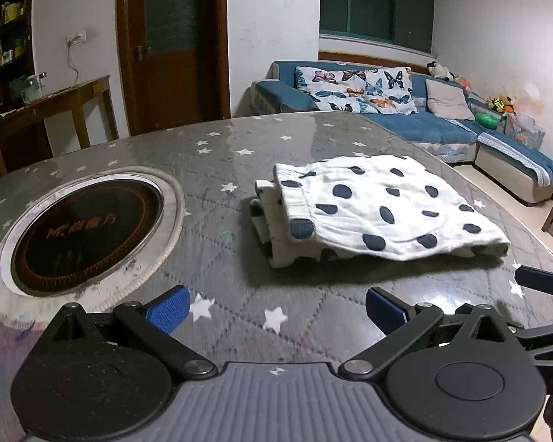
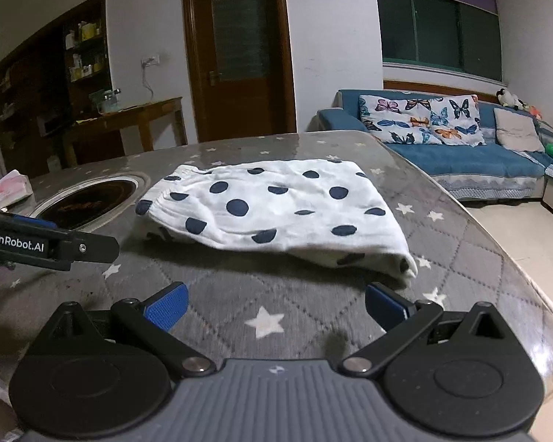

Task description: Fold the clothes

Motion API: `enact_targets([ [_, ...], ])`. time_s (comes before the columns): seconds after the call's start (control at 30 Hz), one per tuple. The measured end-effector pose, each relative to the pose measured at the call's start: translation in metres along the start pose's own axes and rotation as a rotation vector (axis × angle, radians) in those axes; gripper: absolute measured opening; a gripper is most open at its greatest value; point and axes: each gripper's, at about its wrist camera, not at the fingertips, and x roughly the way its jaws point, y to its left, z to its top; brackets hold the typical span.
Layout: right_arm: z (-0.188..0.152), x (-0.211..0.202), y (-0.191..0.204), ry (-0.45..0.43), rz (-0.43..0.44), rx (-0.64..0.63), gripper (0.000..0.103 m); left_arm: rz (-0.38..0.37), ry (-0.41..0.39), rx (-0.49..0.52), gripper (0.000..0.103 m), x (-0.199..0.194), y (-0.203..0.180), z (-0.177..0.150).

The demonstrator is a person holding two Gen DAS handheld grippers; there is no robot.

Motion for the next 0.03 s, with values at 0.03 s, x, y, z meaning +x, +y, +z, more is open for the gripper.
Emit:
enact_targets([
  [0.03, -0.0008, -0.0012, 0.0005, 0.000, -0.005, -0.001, 0.103, -0.003, 0.000, 0.002, 0.103, -0.0019, -0.0012, -0.0018],
])
